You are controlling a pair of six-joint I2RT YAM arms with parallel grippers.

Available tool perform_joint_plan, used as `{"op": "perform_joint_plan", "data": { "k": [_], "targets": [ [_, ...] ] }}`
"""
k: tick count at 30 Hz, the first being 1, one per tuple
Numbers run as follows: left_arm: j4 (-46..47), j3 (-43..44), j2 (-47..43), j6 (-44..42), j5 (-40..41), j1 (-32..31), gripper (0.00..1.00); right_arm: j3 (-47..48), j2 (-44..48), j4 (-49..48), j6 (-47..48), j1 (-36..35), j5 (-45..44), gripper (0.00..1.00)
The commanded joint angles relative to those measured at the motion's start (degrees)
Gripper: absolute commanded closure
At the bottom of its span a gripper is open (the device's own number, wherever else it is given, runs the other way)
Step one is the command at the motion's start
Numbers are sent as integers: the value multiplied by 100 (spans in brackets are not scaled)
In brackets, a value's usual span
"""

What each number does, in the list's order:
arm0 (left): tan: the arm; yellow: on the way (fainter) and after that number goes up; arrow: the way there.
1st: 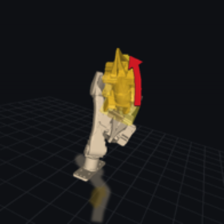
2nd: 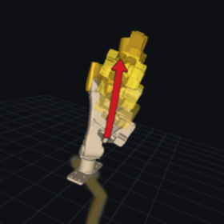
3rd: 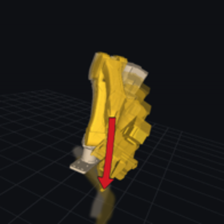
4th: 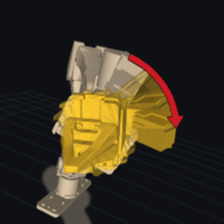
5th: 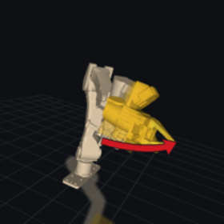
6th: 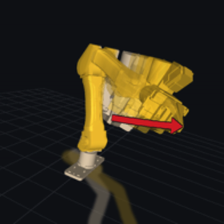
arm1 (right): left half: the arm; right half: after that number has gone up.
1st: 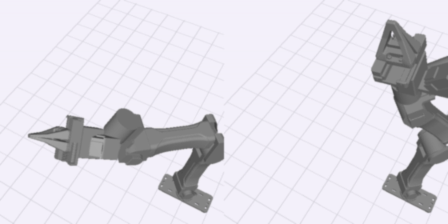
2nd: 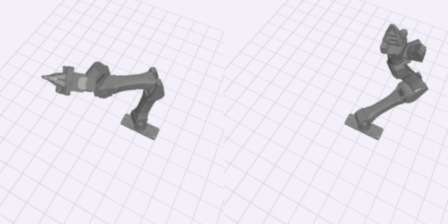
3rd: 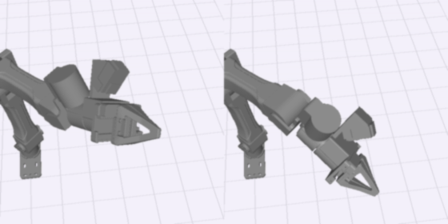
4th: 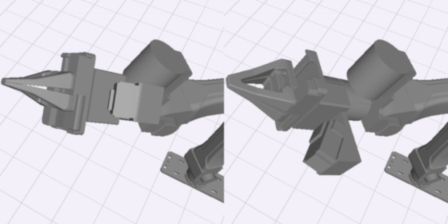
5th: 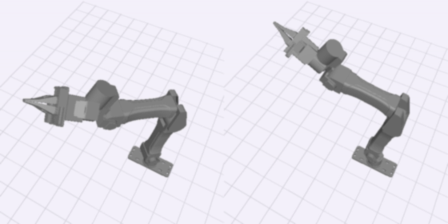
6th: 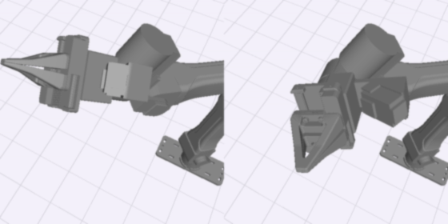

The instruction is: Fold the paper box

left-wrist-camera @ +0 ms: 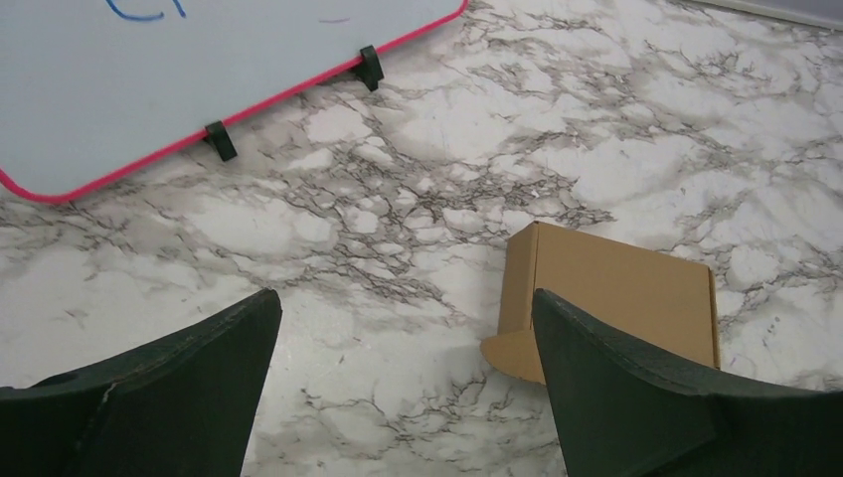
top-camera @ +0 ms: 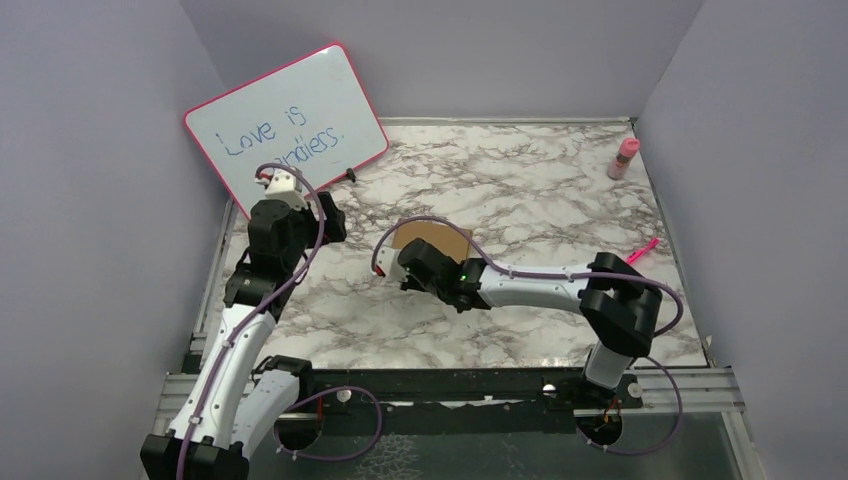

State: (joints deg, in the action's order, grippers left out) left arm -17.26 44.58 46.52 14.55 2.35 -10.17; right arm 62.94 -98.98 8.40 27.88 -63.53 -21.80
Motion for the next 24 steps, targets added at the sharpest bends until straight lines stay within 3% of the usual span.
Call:
{"op": "perform_joint_plan", "data": {
  "k": [1,11,16,24],
  "targets": [
    [269,-578,-61,1023,-441,24,4,-127,-245,73,-305,-2,331,79],
    [1468,-1597,243,2246,-998,22,8,186,193,196,-501,129,746,53],
    [1670,-1749,425,2339,-1037,-31,8,475,598,141,-998,902,1695,43],
    [2181,-2160,740,2824,-1335,-219,8,704,194,-365,-2641,2853,3984,41]
  ]
}}
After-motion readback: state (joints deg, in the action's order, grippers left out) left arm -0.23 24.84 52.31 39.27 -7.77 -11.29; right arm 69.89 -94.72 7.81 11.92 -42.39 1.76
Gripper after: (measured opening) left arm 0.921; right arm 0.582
